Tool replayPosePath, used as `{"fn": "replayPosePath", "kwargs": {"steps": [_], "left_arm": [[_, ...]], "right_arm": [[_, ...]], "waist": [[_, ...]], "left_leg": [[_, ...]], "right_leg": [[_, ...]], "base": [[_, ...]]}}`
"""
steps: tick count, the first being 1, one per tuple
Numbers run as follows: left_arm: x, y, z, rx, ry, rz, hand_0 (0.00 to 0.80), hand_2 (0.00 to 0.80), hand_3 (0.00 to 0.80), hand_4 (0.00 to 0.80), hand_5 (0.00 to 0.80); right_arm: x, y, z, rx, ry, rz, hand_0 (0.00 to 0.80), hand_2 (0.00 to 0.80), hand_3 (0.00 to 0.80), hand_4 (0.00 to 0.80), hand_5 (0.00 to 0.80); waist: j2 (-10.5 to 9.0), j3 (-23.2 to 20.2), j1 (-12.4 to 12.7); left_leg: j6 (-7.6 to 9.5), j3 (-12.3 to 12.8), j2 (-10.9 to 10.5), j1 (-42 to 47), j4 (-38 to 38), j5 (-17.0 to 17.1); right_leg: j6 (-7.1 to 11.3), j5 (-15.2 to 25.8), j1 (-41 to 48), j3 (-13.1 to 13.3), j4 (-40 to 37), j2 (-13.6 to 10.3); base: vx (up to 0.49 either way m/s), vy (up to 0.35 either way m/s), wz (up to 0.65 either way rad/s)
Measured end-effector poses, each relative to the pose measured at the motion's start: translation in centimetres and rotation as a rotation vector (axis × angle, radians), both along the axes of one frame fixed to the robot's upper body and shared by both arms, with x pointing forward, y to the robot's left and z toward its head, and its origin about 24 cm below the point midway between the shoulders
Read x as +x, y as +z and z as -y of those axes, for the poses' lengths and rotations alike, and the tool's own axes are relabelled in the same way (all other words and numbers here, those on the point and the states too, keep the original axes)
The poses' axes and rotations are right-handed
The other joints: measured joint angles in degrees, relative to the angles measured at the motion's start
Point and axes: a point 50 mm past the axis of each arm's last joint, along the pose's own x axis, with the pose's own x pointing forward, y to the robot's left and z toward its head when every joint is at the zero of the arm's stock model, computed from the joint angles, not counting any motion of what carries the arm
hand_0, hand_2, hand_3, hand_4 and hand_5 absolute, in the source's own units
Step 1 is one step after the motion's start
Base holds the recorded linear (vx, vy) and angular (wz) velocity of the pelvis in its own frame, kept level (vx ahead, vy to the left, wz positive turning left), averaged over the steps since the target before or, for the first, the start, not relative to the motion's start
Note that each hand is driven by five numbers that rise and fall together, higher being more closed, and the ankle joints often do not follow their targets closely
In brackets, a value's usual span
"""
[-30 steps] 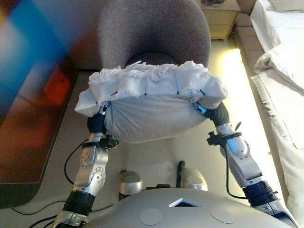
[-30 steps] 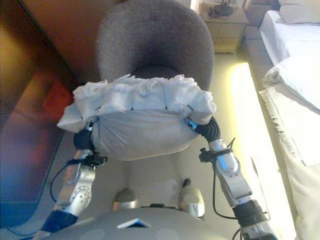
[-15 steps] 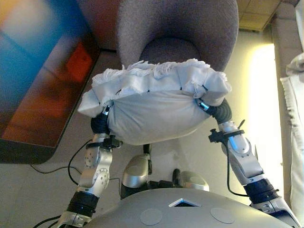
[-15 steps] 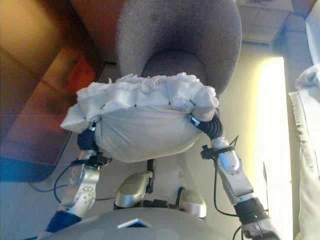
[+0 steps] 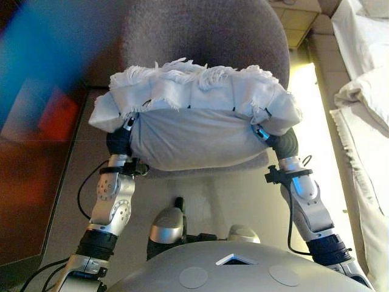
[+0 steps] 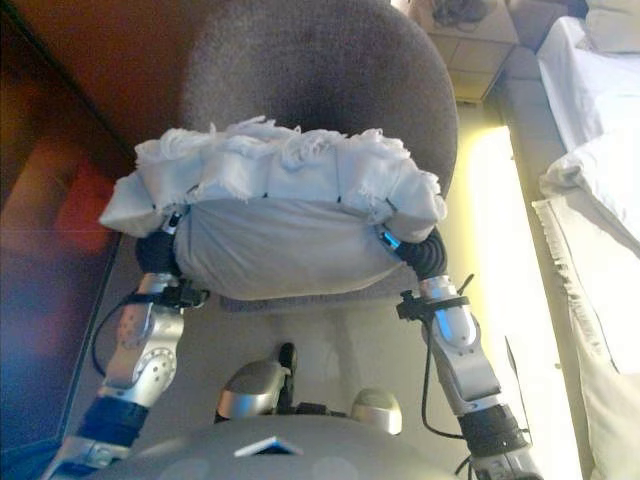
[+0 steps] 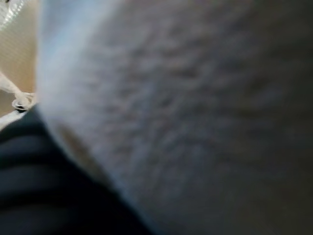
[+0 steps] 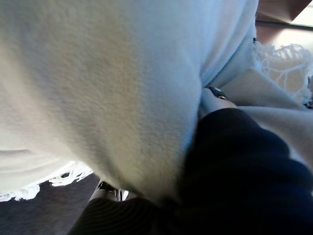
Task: Pick up the cushion and take it to the sofa
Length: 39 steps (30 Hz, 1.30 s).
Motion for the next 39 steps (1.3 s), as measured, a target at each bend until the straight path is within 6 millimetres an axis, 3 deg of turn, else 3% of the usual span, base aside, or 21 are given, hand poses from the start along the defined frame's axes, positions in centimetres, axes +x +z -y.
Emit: {"fn": "replayPosePath", "kwargs": {"steps": [3,7,9,11,13,16,17,18,19,20,21,22,23,24,27,29,33,35,36,37,39], "left_arm": [[-0.2,-0.3,0.1,-0.009,0.002,-0.010,0.800,0.800,0.800,0.800,0.800],[-0.6,-1.4,0.5,-0.021,-0.002,-0.052,0.800,0.800,0.800,0.800,0.800],[-1.0,-2.0,0.7,-0.010,-0.019,-0.082,0.800,0.800,0.800,0.800,0.800],[-1.4,-2.8,2.0,-0.045,-0.045,-0.110,0.800,0.800,0.800,0.800,0.800],[-1.5,-2.8,2.2,-0.056,-0.052,-0.109,0.800,0.800,0.800,0.800,0.800],[-1.2,-2.4,2.5,-0.063,-0.071,-0.085,0.800,0.800,0.800,0.800,0.800],[-1.2,-2.3,2.6,-0.071,-0.074,-0.081,0.800,0.800,0.800,0.800,0.800],[-1.1,-2.1,2.4,-0.075,-0.075,-0.075,0.800,0.800,0.800,0.800,0.800],[-1.3,-2.0,2.1,-0.061,-0.079,-0.075,0.800,0.800,0.800,0.800,0.800],[-1.2,-2.0,1.8,-0.053,-0.078,-0.074,0.800,0.800,0.800,0.800,0.800],[-1.2,-2.4,1.9,-0.055,-0.075,-0.091,0.800,0.800,0.800,0.800,0.800],[-1.3,-2.8,2.0,-0.064,-0.068,-0.107,0.800,0.800,0.800,0.800,0.800],[-1.5,-2.9,2.1,-0.073,-0.061,-0.106,0.800,0.800,0.800,0.800,0.800],[-1.5,-2.9,1.9,-0.068,-0.056,-0.103,0.800,0.800,0.800,0.800,0.800],[-1.8,-3.1,1.7,-0.065,-0.055,-0.111,0.800,0.800,0.800,0.800,0.800],[-1.7,-3.0,1.6,-0.057,-0.056,-0.110,0.800,0.800,0.800,0.800,0.800],[-1.9,-3.2,1.7,-0.065,-0.054,-0.118,0.800,0.800,0.800,0.800,0.800],[-2.2,-3.5,2.2,-0.100,-0.045,-0.129,0.800,0.800,0.800,0.800,0.800],[-2.3,-3.6,2.5,-0.115,-0.043,-0.128,0.800,0.800,0.800,0.800,0.800],[-2.1,-3.4,2.2,-0.111,-0.036,-0.120,0.800,0.800,0.800,0.800,0.800],[-2.3,-3.2,1.5,-0.078,-0.038,-0.120,0.800,0.800,0.800,0.800,0.800]], "right_arm": [[-0.1,-0.1,0.0,-0.008,-0.003,-0.006,0.800,0.800,0.800,0.800,0.800],[-0.1,-0.9,0.1,-0.011,-0.016,-0.029,0.800,0.800,0.800,0.800,0.800],[-0.1,-1.6,0.5,-0.018,-0.044,-0.058,0.800,0.800,0.800,0.800,0.800],[0.3,-2.1,1.4,-0.046,-0.078,-0.081,0.800,0.800,0.800,0.800,0.800],[0.4,-1.6,2.2,-0.090,-0.072,-0.064,0.800,0.800,0.800,0.800,0.800],[0.6,-0.8,2.7,-0.104,-0.068,-0.037,0.800,0.800,0.800,0.800,0.800],[0.7,-0.3,3.0,-0.112,-0.066,-0.017,0.800,0.800,0.800,0.800,0.800],[0.7,0.0,2.9,-0.108,-0.060,-0.005,0.800,0.800,0.800,0.800,0.800],[0.5,-0.3,2.6,-0.094,-0.049,-0.013,0.800,0.800,0.800,0.800,0.800],[0.6,-0.4,2.4,-0.092,-0.042,-0.015,0.800,0.800,0.800,0.800,0.800],[0.6,-0.7,2.4,-0.095,-0.043,-0.030,0.800,0.800,0.800,0.800,0.800],[0.5,-0.9,2.3,-0.100,-0.034,-0.039,0.800,0.800,0.800,0.800,0.800],[0.5,-0.6,2.2,-0.112,-0.020,-0.028,0.800,0.800,0.800,0.800,0.800],[0.5,-0.4,2.1,-0.114,-0.012,-0.024,0.800,0.800,0.800,0.800,0.800],[0.1,-0.9,2.1,-0.092,-0.014,-0.052,0.800,0.800,0.800,0.800,0.800],[0.0,-1.1,1.9,-0.086,-0.012,-0.061,0.800,0.800,0.800,0.800,0.800],[-0.1,-1.2,2.0,-0.086,-0.015,-0.067,0.800,0.800,0.800,0.800,0.800],[-0.2,-1.2,2.3,-0.109,-0.012,-0.072,0.800,0.800,0.800,0.800,0.800],[-0.2,-1.0,2.7,-0.129,-0.012,-0.066,0.800,0.800,0.800,0.800,0.800],[-0.3,-1.2,2.7,-0.122,-0.011,-0.077,0.800,0.800,0.800,0.800,0.800],[-1.2,-2.0,2.7,-0.120,0.009,-0.120,0.800,0.800,0.800,0.800,0.800]], "waist": [[0.67,0.28,-3.95],[0.43,0.35,-6.82],[-1.26,-0.06,-7.03],[0.86,0.45,-6.60],[2.84,0.53,-8.04],[2.44,1.05,-8.96],[3.28,1.09,-9.74],[3.05,1.19,-9.81],[0.15,0.10,-10.23],[-1.86,0.12,-9.29],[-2.13,0.23,-9.07],[-2.33,0.33,-7.67],[-2.32,0.25,-5.91],[-2.56,0.40,-4.96],[-1.90,-0.02,-5.28],[-1.56,0.13,-5.20],[-1.02,0.93,-4.69],[2.38,1.65,-4.64],[5.60,1.44,-4.02],[5.70,1.97,-3.59],[3.27,1.95,-4.17]], "left_leg": [[-0.15,-4.13,-0.08,0.88,-0.96,-0.07],[-3.02,-8.12,0.10,3.07,-1.09,-2.27],[-4.90,-8.87,0.71,6.38,-3.11,-3.47],[-5.46,-9.05,1.85,7.83,1.62,-5.85],[-4.75,-8.12,3.24,9.28,3.75,-8.51],[-4.29,-7.19,6.08,9.63,3.90,-9.01],[-2.13,-8.06,7.69,8.75,3.89,-11.83],[-3.88,-7.49,8.95,7.40,6.33,-13.19],[-4.83,-6.67,7.29,4.61,11.17,-12.92],[-8.06,-5.30,6.03,2.96,15.06,-10.60],[-10.54,-4.08,6.09,-1.64,21.72,-7.29],[-8.26,-3.42,6.36,-4.39,25.14,-2.36],[-7.13,-2.74,6.57,-5.46,26.55,-0.68],[-7.79,-2.13,6.64,-4.99,27.73,-1.67],[-8.02,0.53,7.10,-3.43,20.98,-2.02],[-8.05,2.11,6.50,-3.23,13.34,-1.98],[-7.24,0.11,5.23,-1.80,2.82,-1.07],[-6.16,0.20,5.48,0.56,2.92,-3.39],[-5.62,0.34,6.33,1.75,2.00,-4.55],[-8.00,1.78,6.21,1.47,1.03,-3.24],[-6.99,2.49,4.22,2.38,-0.38,-2.41]], "right_leg": [[-0.17,0.85,-7.63,-0.48,-12.40,0.12],[1.10,13.28,-12.17,-0.85,-31.02,-2.43],[0.74,15.79,-11.77,-2.93,-31.11,-3.98],[2.44,14.60,-11.40,-3.97,-28.60,-1.78],[1.52,12.16,-10.91,-6.05,-26.38,0.76],[-0.80,9.55,-11.66,-7.04,-22.94,2.84],[-2.15,9.06,-12.34,-7.15,-21.69,4.34],[-7.11,6.26,-14.51,-6.70,-14.22,5.31],[-7.27,2.97,-13.72,-5.45,-10.61,3.87],[-10.61,5.87,-14.03,-5.77,-11.50,2.91],[-9.76,6.48,-12.01,-6.24,-15.90,3.19],[-8.14,7.28,-9.79,-6.51,-19.89,3.27],[-8.13,6.18,-9.09,-5.83,-18.53,2.86],[-10.69,7.71,-8.45,-6.40,-18.53,2.26],[-11.05,7.69,-6.75,-8.42,-20.47,2.29],[-10.37,8.15,-5.87,-8.31,-24.16,2.45],[-9.27,11.94,-5.58,-3.37,-27.41,2.92],[-9.11,12.74,-6.23,-2.16,-27.54,4.03],[-8.39,13.20,-7.01,-2.63,-27.52,4.85],[-7.24,13.66,-7.94,-2.64,-25.65,3.95],[-6.33,8.81,-8.43,-2.56,-19.39,1.53]], "base": [[0.453,-0.119,0.74],[0.559,-0.155,0.70],[0.564,-0.161,0.75],[0.434,-0.132,0.24],[0.415,-0.122,0.26],[0.353,-0.160,0.09],[0.309,-0.270,0.03],[0.336,-0.293,0.21],[0.339,-0.262,0.08],[0.307,-0.189,0.19],[0.315,-0.133,-0.04],[0.305,-0.061,-0.26],[0.320,0.001,-0.47],[0.265,0.086,-0.25],[0.234,0.166,0.28],[0.238,0.153,0.28],[0.177,0.137,0.14],[0.147,0.132,-0.42],[0.178,0.131,-0.72],[0.150,0.105,-0.50],[0.064,0.080,-0.08]]}}
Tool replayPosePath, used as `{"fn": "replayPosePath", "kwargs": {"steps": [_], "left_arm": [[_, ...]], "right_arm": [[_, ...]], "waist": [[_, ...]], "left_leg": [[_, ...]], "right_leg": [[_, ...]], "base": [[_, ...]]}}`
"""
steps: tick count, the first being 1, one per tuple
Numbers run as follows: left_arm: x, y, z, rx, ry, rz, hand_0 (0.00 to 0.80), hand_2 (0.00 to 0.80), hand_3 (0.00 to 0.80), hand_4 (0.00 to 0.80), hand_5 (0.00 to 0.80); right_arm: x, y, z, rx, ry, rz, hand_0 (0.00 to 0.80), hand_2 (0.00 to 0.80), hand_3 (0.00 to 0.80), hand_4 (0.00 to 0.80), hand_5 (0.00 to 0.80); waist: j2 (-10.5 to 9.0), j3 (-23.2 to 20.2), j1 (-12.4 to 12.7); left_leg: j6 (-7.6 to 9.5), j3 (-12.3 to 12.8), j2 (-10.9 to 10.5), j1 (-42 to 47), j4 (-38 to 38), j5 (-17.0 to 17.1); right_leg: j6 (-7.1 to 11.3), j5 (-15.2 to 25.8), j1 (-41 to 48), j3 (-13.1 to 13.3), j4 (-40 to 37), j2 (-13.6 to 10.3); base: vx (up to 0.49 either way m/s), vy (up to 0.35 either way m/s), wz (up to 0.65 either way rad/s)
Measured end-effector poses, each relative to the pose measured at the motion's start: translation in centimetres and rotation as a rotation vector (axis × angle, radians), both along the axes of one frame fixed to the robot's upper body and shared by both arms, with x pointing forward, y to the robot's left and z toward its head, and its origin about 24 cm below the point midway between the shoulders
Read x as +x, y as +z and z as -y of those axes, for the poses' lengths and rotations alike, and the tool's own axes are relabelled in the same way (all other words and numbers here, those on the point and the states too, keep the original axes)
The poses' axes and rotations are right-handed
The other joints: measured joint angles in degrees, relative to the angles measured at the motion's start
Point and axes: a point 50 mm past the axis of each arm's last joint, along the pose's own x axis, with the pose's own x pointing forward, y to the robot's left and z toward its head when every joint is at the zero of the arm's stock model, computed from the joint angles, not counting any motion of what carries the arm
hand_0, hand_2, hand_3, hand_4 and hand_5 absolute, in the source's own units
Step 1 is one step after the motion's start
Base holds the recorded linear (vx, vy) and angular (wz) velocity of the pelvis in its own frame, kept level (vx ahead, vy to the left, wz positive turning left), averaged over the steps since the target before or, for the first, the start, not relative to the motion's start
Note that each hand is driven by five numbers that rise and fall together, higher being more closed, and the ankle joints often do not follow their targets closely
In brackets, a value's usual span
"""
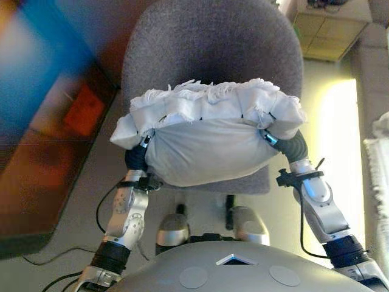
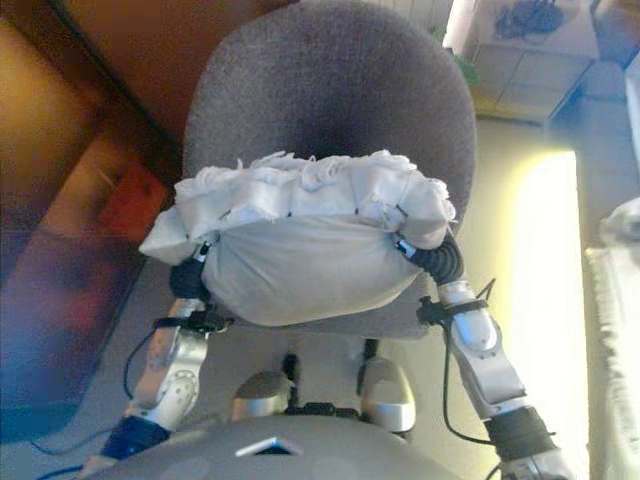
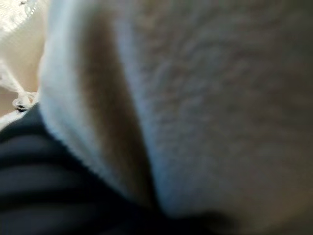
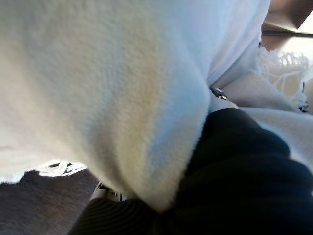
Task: Pick up the cushion and take it to the sofa
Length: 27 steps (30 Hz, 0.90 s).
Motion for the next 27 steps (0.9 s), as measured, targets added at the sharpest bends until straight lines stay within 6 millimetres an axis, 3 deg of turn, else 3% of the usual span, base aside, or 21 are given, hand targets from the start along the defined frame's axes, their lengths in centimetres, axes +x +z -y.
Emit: {"fn": "replayPosePath", "kwargs": {"steps": [4,8,14,20,27], "left_arm": [[0.1,0.1,-0.4,0.024,-0.003,0.001,0.800,0.800,0.800,0.800,0.800],[1.5,1.2,-0.3,0.038,0.000,0.051,0.800,0.800,0.800,0.800,0.800],[4.5,4.4,0.4,0.079,-0.002,0.184,0.800,0.800,0.800,0.800,0.800],[5.8,5.5,1.0,0.093,0.043,0.237,0.800,0.800,0.800,0.800,0.800],[9.3,8.2,2.5,0.128,0.080,0.326,0.800,0.800,0.800,0.800,0.800]], "right_arm": [[-0.1,-0.2,-0.7,0.040,-0.006,-0.003,0.800,0.800,0.800,0.800,0.800],[1.1,0.6,-1.3,0.053,-0.029,0.047,0.800,0.800,0.800,0.800,0.800],[3.8,2.6,-1.6,0.066,-0.115,0.160,0.800,0.800,0.800,0.800,0.800],[5.1,3.8,-1.8,0.028,-0.145,0.230,0.800,0.800,0.800,0.800,0.800],[9.0,6.7,-1.8,0.020,-0.237,0.326,0.800,0.800,0.800,0.800,0.800]], "waist": [[-1.38,0.00,0.40],[-1.52,0.65,0.49],[-0.75,5.68,0.35],[0.24,8.76,0.34],[0.35,11.07,-0.17]], "left_leg": [[-0.06,0.81,-0.59,-0.36,-0.69,0.93],[0.13,0.64,-0.44,-4.10,-0.27,1.07],[0.87,1.05,-0.88,-8.08,0.10,1.87],[1.12,1.62,-1.47,-9.78,0.10,2.11],[0.95,2.19,-1.53,-11.34,0.11,2.23]], "right_leg": [[1.16,2.32,1.14,0.44,-4.77,-0.23],[1.18,4.96,-0.52,0.27,-8.59,0.20],[1.56,9.16,-2.10,0.67,-13.86,0.16],[1.32,12.94,-2.39,1.99,-18.63,0.10],[1.12,14.88,-3.06,2.09,-21.27,0.23]], "base": [[-0.070,0.031,-0.09],[-0.133,-0.007,0.01],[-0.033,0.034,-0.03],[-0.008,-0.001,-0.12],[-0.046,-0.014,-0.05]]}}
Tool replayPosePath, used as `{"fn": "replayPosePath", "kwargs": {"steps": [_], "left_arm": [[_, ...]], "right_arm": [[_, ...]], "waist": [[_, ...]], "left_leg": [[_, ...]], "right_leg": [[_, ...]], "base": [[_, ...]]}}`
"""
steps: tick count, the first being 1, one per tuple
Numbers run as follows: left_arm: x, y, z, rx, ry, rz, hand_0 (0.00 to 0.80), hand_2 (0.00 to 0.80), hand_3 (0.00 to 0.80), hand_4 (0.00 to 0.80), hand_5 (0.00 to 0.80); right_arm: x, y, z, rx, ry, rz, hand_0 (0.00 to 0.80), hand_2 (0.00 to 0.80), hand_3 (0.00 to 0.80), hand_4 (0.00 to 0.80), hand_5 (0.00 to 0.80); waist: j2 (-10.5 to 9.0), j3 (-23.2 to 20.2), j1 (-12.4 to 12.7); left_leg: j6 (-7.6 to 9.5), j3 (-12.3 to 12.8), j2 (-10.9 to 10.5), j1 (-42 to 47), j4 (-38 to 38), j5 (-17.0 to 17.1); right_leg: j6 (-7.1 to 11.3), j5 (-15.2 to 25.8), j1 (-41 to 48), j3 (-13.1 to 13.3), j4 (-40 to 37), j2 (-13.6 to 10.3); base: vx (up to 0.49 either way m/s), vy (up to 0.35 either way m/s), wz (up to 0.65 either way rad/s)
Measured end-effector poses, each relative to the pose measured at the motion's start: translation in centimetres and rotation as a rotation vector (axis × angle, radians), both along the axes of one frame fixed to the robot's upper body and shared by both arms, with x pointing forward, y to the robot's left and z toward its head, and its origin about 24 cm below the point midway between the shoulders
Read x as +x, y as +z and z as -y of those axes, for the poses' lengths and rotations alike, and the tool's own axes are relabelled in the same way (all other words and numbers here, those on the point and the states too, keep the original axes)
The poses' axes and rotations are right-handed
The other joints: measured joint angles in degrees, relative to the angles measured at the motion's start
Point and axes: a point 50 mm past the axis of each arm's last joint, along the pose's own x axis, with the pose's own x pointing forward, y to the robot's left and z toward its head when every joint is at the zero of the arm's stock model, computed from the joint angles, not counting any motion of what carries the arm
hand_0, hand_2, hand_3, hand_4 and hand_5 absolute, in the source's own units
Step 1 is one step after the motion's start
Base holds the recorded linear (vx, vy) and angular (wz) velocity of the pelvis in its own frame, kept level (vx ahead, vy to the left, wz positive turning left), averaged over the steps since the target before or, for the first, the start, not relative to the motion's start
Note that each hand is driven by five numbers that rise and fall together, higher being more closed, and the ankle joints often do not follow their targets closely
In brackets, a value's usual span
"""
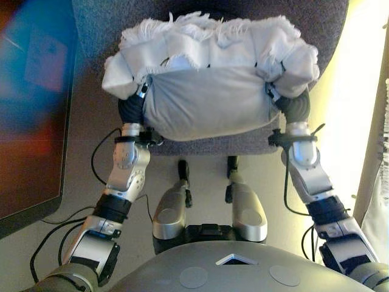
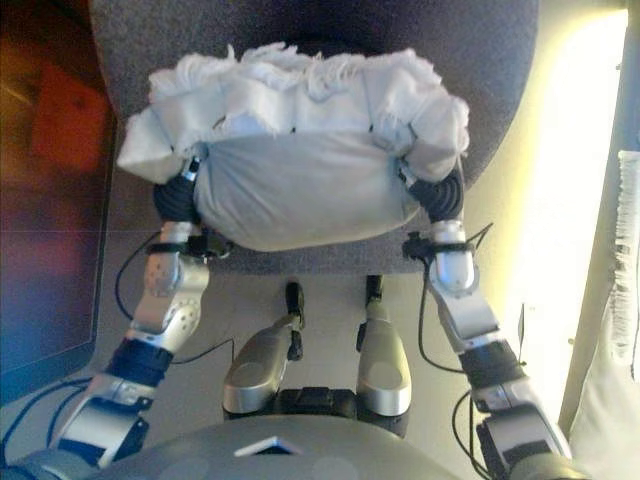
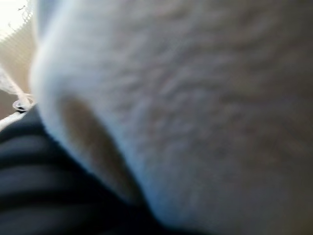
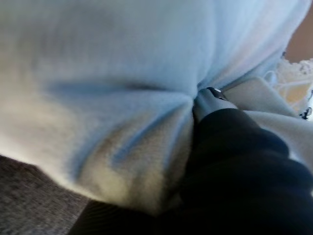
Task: Pick up the cushion and take it to the sofa
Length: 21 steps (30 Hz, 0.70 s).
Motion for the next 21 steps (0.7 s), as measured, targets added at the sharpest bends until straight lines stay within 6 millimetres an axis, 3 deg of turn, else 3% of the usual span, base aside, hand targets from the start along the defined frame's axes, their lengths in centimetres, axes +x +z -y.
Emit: {"fn": "replayPosePath", "kwargs": {"steps": [8,12,13,14,15,21], "left_arm": [[5.2,1.5,0.6,0.035,0.079,-0.024,0.800,0.800,0.800,0.800,0.800],[7.3,3.7,0.7,0.045,0.119,0.004,0.800,0.800,0.800,0.800,0.800],[7.8,4.4,0.8,0.046,0.129,0.010,0.599,0.599,0.599,0.599,0.599],[8.3,4.9,0.8,0.044,0.136,0.008,0.411,0.411,0.411,0.411,0.411],[8.7,5.3,0.9,0.031,0.135,-0.003,0.000,0.000,0.000,0.000,0.000],[10.3,6.9,-0.4,0.013,0.187,-0.075,0.000,0.000,0.000,0.000,0.000]], "right_arm": [[4.8,2.5,-0.9,-0.074,-0.102,-0.017,0.800,0.800,0.800,0.800,0.800],[7.3,5.2,-1.7,-0.115,-0.129,0.009,0.800,0.800,0.800,0.800,0.800],[8.0,5.8,-1.6,-0.129,-0.147,0.012,0.800,0.800,0.800,0.800,0.800],[8.7,6.3,-1.7,-0.150,-0.161,0.006,0.555,0.555,0.555,0.555,0.555],[9.3,6.9,-1.9,-0.164,-0.169,0.000,0.000,0.000,0.000,0.000,0.000],[11.1,9.3,-1.8,-0.161,-0.203,-0.035,0.000,0.000,0.000,0.000,0.000]], "waist": [[-0.18,2.41,-1.40],[-0.80,3.38,-2.40],[-0.90,3.43,-2.43],[-0.99,3.49,-2.41],[-1.02,3.50,-2.42],[-1.89,3.98,-2.40]], "left_leg": [[-0.07,0.74,-0.08,-2.43,0.31,0.27],[-0.21,0.71,0.10,-4.18,0.56,0.42],[-0.24,0.71,0.14,-4.34,0.56,0.45],[-0.29,0.71,0.17,-4.38,0.56,0.48],[-0.29,0.70,0.18,-4.50,0.56,0.48],[-0.32,0.59,0.17,-6.39,0.49,1.01]], "right_leg": [[-0.11,0.57,-2.70,0.83,0.08,0.00],[-0.36,0.91,-4.35,0.81,0.11,0.18],[-0.40,0.96,-4.52,0.82,0.11,0.26],[-0.42,0.97,-4.56,0.82,0.11,0.31],[-0.42,0.97,-4.69,0.81,0.12,0.33],[-0.50,1.02,-7.06,0.70,1.14,0.41]], "base": [[-0.078,-0.023,-0.05],[-0.086,-0.038,0.00],[-0.072,-0.040,-0.01],[-0.081,-0.037,0.00],[-0.065,-0.027,0.00],[-0.009,-0.004,0.00]]}}
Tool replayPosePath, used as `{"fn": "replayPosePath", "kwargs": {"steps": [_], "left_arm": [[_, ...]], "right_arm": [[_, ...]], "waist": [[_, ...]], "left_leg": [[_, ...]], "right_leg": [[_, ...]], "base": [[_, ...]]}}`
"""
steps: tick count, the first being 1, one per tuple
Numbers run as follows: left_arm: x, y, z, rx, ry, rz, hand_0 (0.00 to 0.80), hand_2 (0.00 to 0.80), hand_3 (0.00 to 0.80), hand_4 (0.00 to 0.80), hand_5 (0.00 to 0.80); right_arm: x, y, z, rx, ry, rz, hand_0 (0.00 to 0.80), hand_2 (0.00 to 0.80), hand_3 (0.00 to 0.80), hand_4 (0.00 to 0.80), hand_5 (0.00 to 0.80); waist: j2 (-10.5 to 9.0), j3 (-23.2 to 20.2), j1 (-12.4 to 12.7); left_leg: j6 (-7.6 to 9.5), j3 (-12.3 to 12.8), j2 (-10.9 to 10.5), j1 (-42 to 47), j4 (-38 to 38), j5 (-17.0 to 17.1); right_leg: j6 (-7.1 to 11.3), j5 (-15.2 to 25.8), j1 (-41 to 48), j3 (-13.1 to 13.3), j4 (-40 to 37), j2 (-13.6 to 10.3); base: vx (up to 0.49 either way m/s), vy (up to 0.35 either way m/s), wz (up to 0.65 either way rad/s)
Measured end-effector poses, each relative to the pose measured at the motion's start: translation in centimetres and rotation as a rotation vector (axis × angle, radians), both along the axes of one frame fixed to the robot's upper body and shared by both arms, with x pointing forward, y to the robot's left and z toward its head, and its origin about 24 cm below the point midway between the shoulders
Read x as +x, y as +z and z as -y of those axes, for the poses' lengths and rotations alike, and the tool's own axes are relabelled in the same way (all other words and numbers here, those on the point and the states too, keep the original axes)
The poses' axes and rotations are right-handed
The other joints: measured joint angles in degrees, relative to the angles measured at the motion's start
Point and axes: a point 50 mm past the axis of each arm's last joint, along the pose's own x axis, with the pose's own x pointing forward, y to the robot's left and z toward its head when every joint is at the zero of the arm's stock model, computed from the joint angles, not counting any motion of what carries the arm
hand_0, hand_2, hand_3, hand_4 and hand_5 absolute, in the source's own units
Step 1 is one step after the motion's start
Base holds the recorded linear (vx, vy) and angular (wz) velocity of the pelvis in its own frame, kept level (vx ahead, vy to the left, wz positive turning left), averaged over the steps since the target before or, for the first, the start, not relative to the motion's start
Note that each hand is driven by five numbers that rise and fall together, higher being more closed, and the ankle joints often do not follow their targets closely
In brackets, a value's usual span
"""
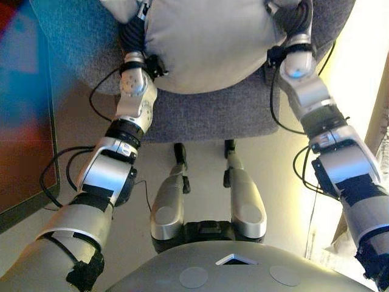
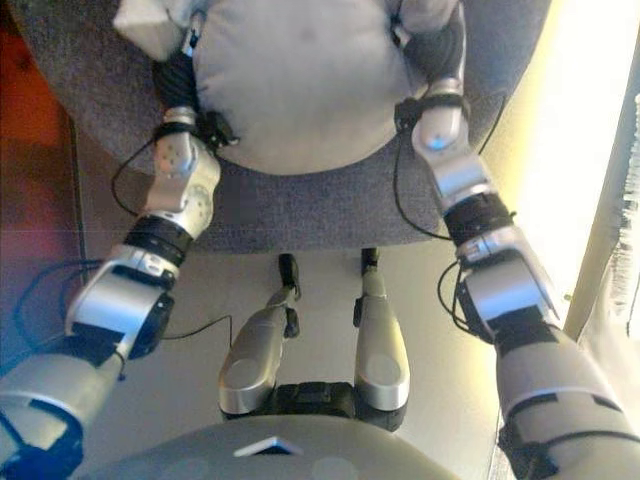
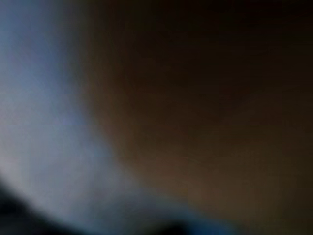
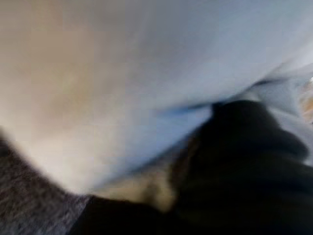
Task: Pick up the cushion and take it to the sofa
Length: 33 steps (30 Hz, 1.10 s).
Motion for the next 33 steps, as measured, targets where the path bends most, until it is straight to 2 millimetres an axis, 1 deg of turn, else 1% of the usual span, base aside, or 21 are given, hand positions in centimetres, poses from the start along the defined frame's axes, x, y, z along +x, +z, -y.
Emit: {"fn": "replayPosePath", "kwargs": {"steps": [3,7,11,12,14,16,17,18,19,21,22,24,26,28,29,31,33], "left_arm": [[0.2,0.1,-1.5,0.027,0.054,-0.032,0.000,0.000,0.000,0.000,0.000],[0.1,0.2,-2.7,0.063,0.114,-0.036,0.000,0.000,0.000,0.000,0.000],[-0.2,0.9,-4.6,0.066,0.188,-0.011,0.000,0.000,0.000,0.000,0.000],[-0.3,1.0,-5.3,0.064,0.209,-0.008,0.000,0.000,0.000,0.000,0.000],[-0.6,1.2,-7.1,0.007,0.277,0.000,0.000,0.000,0.000,0.000,0.000],[-1.0,1.5,-9.1,-0.021,0.355,0.006,0.000,0.000,0.000,0.000,0.000],[-1.4,1.6,-10.4,-0.055,0.401,0.008,0.000,0.000,0.000,0.000,0.000],[-2.1,1.4,-12.1,-0.084,0.463,0.003,0.000,0.000,0.000,0.000,0.000],[-2.8,0.9,-13.6,-0.106,0.513,-0.007,0.000,0.000,0.000,0.000,0.000],[-4.7,-0.6,-16.8,-0.152,0.621,-0.042,0.000,0.000,0.000,0.000,0.000],[-5.8,-1.6,-18.3,-0.183,0.674,-0.063,0.000,0.000,0.000,0.000,0.000],[-8.2,-3.4,-21.1,-0.208,0.765,-0.119,0.000,0.000,0.000,0.000,0.000],[-11.0,-4.7,-24.0,-0.252,0.866,-0.157,0.000,0.000,0.000,0.000,0.000],[-12.7,-5.0,-25.7,-0.267,0.933,-0.172,0.000,0.000,0.000,0.000,0.000],[-13.2,-4.9,-26.2,-0.270,0.954,-0.172,0.000,0.000,0.000,0.000,0.000],[-13.9,-4.5,-27.1,-0.265,0.978,-0.176,0.000,0.000,0.000,0.000,0.000],[-14.6,-4.8,-27.7,-0.275,1.003,-0.189,0.000,0.000,0.000,0.000,0.000]], "right_arm": [[0.2,0.2,0.4,0.022,-0.015,-0.011,0.000,0.000,0.000,0.000,0.000],[0.2,0.2,0.7,0.060,-0.024,-0.014,0.000,0.000,0.000,0.000,0.000],[-0.1,0.7,2.1,0.075,-0.048,0.011,0.000,0.000,0.000,0.000,0.000],[-0.2,0.8,2.4,0.072,-0.052,0.020,0.000,0.000,0.000,0.000,0.000],[-0.3,1.3,3.2,0.081,-0.073,0.042,0.000,0.000,0.000,0.000,0.000],[-0.5,1.8,4.2,0.107,-0.106,0.066,0.000,0.000,0.000,0.000,0.000],[-0.6,2.1,4.9,0.113,-0.132,0.075,0.000,0.000,0.000,0.000,0.000],[-0.9,2.3,6.6,0.126,-0.184,0.087,0.000,0.000,0.000,0.000,0.000],[-1.3,2.4,8.2,0.144,-0.235,0.096,0.000,0.000,0.000,0.000,0.000],[-2.4,1.9,11.4,0.168,-0.343,0.101,0.000,0.000,0.000,0.000,0.000],[-3.2,1.3,13.2,0.180,-0.403,0.097,0.000,0.000,0.000,0.000,0.000],[-5.0,0.3,16.7,0.197,-0.524,0.085,0.000,0.000,0.000,0.000,0.000],[-6.9,0.4,20.0,0.247,-0.631,0.105,0.000,0.000,0.000,0.000,0.000],[-8.4,0.3,22.4,0.283,-0.717,0.119,0.000,0.000,0.000,0.000,0.000],[-9.2,0.1,23.5,0.295,-0.757,0.125,0.000,0.000,0.000,0.000,0.000],[-10.7,-0.3,25.1,0.316,-0.810,0.137,0.000,0.000,0.000,0.000,0.000],[-12.0,-0.4,26.4,0.330,-0.862,0.146,0.000,0.000,0.000,0.000,0.000]], "waist": [[-0.15,0.08,0.03],[-0.18,0.10,0.00],[-0.13,0.13,0.08],[-0.06,0.17,-0.03],[0.03,0.22,0.04],[0.12,0.27,0.09],[0.29,0.37,0.13],[0.64,0.56,0.19],[0.96,0.73,0.36],[1.26,0.89,0.79],[1.27,0.89,1.51],[1.30,0.88,1.76],[1.32,0.87,1.87],[1.34,0.85,2.21],[1.43,0.77,2.58],[1.74,0.53,3.02],[2.37,-0.12,2.97]], "left_leg": [[0.01,-0.03,-0.10,0.00,-0.02,0.01],[0.04,-0.07,-0.10,-0.08,-0.43,0.35],[-0.08,-0.23,-0.10,-0.75,-1.44,1.32],[-0.14,-0.35,-0.05,-0.74,-1.57,1.49],[-0.23,-0.43,0.07,-0.70,-1.56,1.57],[-0.27,-0.49,0.15,-0.66,-1.58,1.70],[-0.29,-0.59,0.16,-0.58,-1.73,1.86],[-0.29,-0.80,0.15,-0.29,-2.19,2.18],[-0.31,-1.16,0.13,0.24,-2.64,2.38],[-0.36,-1.43,0.10,1.61,-3.56,2.72],[-0.37,-1.40,0.15,2.52,-4.03,2.73],[-0.38,-1.49,0.14,3.72,-4.62,2.82],[-0.26,-1.51,0.01,4.49,-5.02,3.01],[-0.18,-1.56,-0.07,5.22,-5.08,3.10],[-0.19,-1.60,-0.03,5.81,-5.09,3.11],[-0.25,-1.76,0.02,6.48,-5.11,3.12],[-0.29,-2.10,0.02,6.50,-5.24,3.11]], "right_leg": [[0.00,0.00,-0.03,-0.04,0.08,-0.06],[0.00,0.00,-0.33,-0.17,0.24,-0.13],[-0.14,0.11,-1.44,-0.45,0.48,-0.20],[-0.17,0.12,-1.44,-0.67,0.47,-0.17],[-0.29,0.22,-1.40,-1.04,0.46,-0.10],[-0.44,0.32,-1.30,-1.38,0.44,-0.05],[-0.51,0.37,-1.18,-1.93,0.42,-0.09],[-0.55,0.40,-0.94,-2.74,0.42,-0.13],[-0.55,0.40,-0.45,-3.00,0.25,-0.15],[-0.56,0.39,0.95,-3.33,-0.41,-0.14],[-0.56,0.39,1.62,-3.36,-0.63,-0.05],[-0.56,0.39,3.01,-3.91,-1.14,-0.06],[-0.55,0.36,3.66,-4.28,-1.15,-0.21],[-0.55,0.35,4.52,-4.44,-1.15,-0.31],[-0.55,0.31,5.11,-4.55,-1.17,-0.32],[-0.57,0.25,5.94,-4.75,-1.17,-0.31],[-0.35,0.07,6.08,-5.12,-1.16,-0.34]], "base": [[0.000,0.000,0.00],[0.000,0.000,0.00],[-0.014,0.026,0.04],[-0.033,0.015,0.02],[0.000,0.000,0.00],[-0.005,-0.001,0.02],[-0.008,0.004,0.09],[-0.006,0.007,0.13],[0.009,0.005,0.12],[0.032,0.010,0.05],[0.050,0.028,0.00],[0.065,0.053,0.04],[0.085,0.059,0.07],[0.066,0.016,0.05],[0.034,-0.015,0.02],[0.028,-0.032,0.05],[0.053,-0.035,0.10]]}}
